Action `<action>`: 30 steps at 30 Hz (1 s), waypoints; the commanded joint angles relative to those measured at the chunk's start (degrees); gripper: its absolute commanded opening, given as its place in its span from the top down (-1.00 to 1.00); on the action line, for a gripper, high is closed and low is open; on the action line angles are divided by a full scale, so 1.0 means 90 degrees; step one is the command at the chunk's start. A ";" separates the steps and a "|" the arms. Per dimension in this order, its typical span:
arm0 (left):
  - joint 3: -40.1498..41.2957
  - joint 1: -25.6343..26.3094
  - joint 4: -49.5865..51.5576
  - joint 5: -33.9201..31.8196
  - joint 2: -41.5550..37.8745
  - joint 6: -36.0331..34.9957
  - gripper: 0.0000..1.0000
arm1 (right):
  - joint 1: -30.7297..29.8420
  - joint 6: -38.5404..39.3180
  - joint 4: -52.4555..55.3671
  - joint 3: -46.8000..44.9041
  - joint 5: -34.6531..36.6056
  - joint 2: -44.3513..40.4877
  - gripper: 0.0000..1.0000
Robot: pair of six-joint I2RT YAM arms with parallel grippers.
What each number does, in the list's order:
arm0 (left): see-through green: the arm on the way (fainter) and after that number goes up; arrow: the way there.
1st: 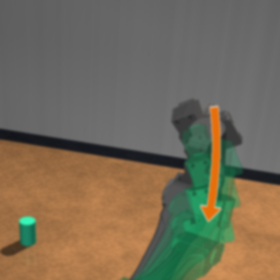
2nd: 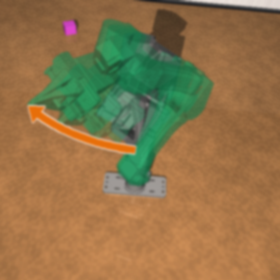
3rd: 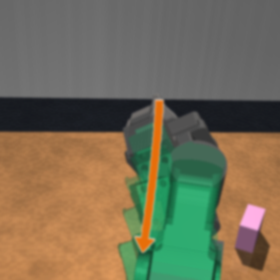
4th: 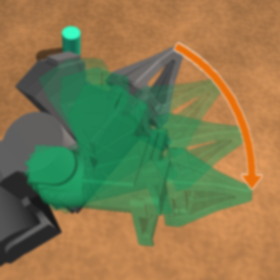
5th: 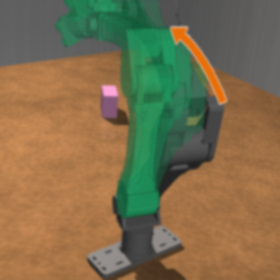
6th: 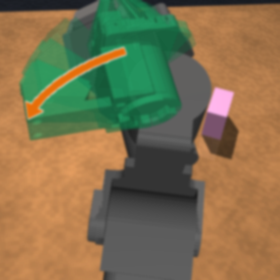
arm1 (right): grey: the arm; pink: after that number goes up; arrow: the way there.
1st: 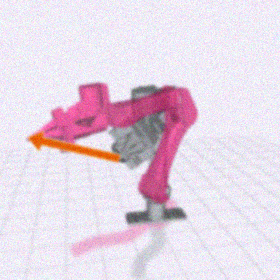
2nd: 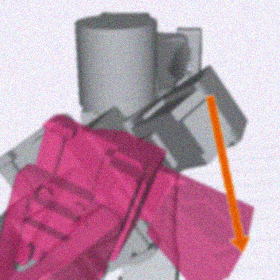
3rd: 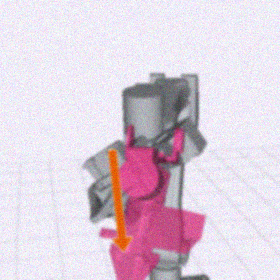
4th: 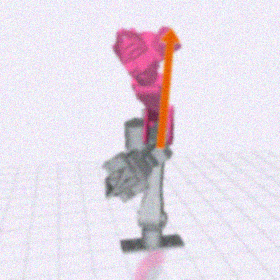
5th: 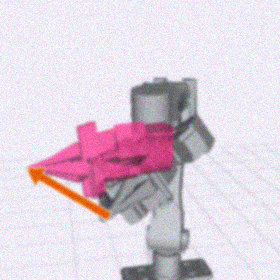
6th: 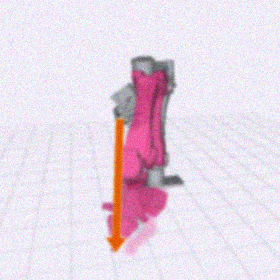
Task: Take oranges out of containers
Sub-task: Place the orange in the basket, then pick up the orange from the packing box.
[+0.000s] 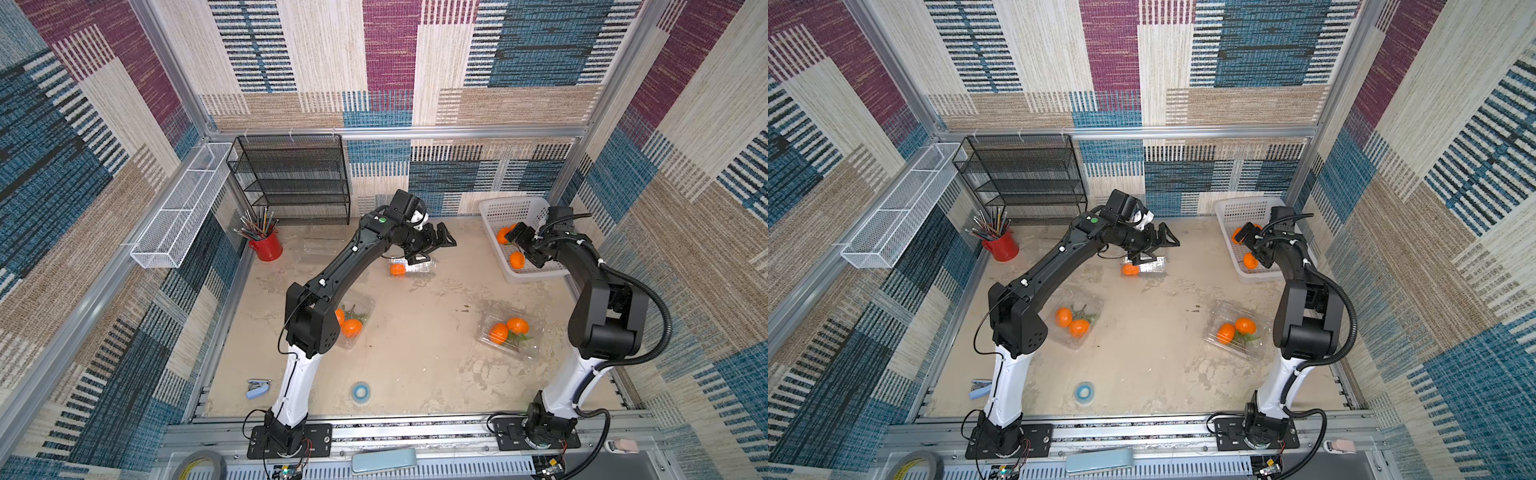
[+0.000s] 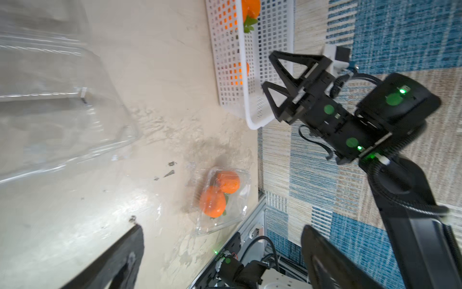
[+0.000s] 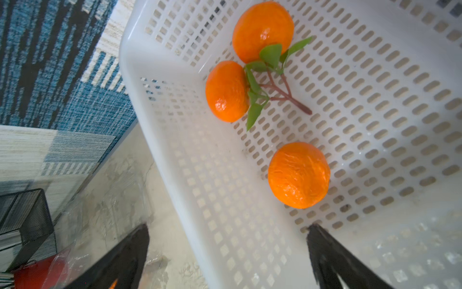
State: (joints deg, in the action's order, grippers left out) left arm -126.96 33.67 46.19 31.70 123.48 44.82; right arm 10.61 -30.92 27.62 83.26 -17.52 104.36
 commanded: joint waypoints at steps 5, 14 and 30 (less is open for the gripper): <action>0.1164 -0.0670 0.0305 -0.0467 -0.0896 -0.0600 -0.98 | -0.1097 0.0035 -0.0402 -0.0142 0.0016 -0.0484 -0.97; 0.3529 -0.1514 -0.0812 0.0000 -0.2193 -0.0271 -0.98 | -0.2614 0.0254 0.0633 0.1643 0.0275 0.0467 -0.97; 0.5175 -0.1876 -0.1970 0.0743 -0.2829 0.0282 -0.98 | -0.4047 -0.0009 0.2127 0.4232 -0.0036 0.2712 -0.97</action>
State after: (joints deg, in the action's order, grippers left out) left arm -81.34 17.08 31.07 36.45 98.65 46.15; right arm -24.86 -29.95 45.63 122.06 -16.97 128.35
